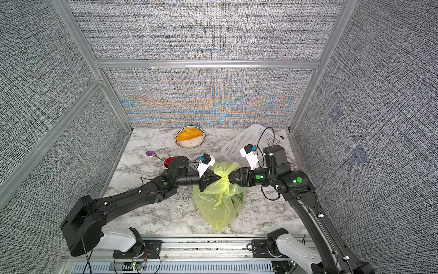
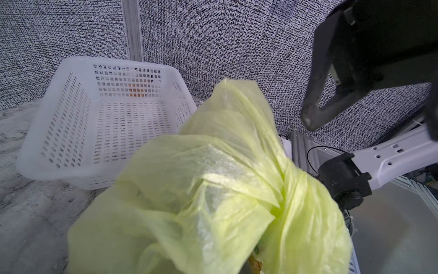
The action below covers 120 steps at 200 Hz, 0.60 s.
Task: Place the pineapple into a plastic bag & tie a knot
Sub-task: Tie the plastic bag at the center of the board.
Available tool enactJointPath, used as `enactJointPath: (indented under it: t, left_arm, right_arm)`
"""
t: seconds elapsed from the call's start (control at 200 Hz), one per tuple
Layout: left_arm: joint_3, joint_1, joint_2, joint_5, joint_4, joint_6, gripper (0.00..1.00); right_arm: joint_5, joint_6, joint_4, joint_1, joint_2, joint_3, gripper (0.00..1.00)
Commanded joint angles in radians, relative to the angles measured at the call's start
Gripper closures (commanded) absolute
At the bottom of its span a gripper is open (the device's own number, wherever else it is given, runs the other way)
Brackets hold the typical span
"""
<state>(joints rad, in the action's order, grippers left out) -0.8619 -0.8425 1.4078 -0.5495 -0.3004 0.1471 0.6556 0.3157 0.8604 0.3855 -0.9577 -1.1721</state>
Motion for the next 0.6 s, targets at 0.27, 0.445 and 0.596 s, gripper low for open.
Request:
enactJointPath:
  t: [0.27, 0.445, 0.596]
  left_arm:
    - [-0.02, 0.0, -0.007, -0.017, 0.041, -0.024, 1.0]
    - [-0.023, 0.0, -0.015, -0.011, 0.063, -0.031, 1.0]
    - [-0.037, 0.0, -0.014, -0.012, 0.083, -0.031, 1.0]
  right_arm:
    - [-0.13, 0.007, -0.129, 0.163, 0.119, 0.233, 0.68]
    - [-0.125, 0.04, -0.224, 0.203, 0.111, 0.292, 0.72]
    - [-0.155, 0.042, -0.269, 0.218, 0.099, 0.319, 0.8]
